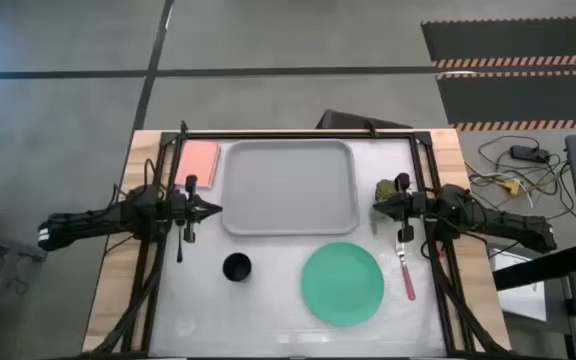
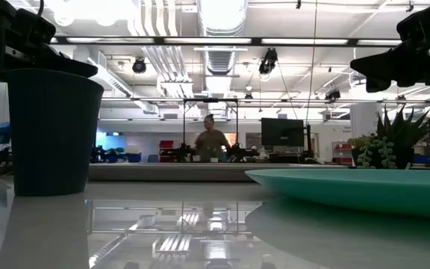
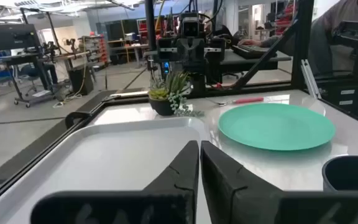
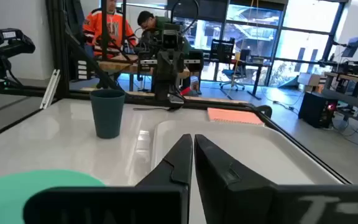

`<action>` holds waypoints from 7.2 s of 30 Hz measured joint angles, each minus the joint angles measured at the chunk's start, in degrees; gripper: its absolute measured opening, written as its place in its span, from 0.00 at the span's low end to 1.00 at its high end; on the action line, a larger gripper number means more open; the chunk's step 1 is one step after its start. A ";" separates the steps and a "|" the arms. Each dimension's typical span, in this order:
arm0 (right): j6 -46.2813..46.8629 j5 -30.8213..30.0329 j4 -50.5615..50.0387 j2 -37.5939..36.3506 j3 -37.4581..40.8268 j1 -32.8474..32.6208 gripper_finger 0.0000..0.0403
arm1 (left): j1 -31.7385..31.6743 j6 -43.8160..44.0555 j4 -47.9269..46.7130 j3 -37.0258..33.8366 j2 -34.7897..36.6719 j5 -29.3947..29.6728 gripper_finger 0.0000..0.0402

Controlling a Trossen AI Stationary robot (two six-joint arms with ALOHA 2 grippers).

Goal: Pick and place plate/cup/fork/spoon on tray

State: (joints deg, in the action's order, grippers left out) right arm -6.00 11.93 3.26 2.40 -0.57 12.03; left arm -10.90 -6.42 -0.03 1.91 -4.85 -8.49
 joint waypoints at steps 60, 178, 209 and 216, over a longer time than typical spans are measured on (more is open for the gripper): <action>0.00 0.00 -0.01 0.00 -0.01 0.00 0.02 | -0.02 -0.01 0.02 0.00 0.00 0.00 0.00; 6.88 -12.90 20.05 4.15 -5.72 0.00 0.02 | 32.37 83.96 -56.44 69.23 -75.77 4.18 0.00; 9.74 -13.46 19.77 4.15 -5.78 0.00 0.02 | 30.44 111.52 -79.51 41.11 -62.42 21.00 0.00; 8.87 -13.51 19.79 4.15 -5.78 0.00 0.02 | 29.97 112.95 -77.05 39.65 -72.61 21.01 0.00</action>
State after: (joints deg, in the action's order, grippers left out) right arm 2.87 -1.58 23.05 6.55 -6.35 12.03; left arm 19.07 106.53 -77.08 41.56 -77.46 12.52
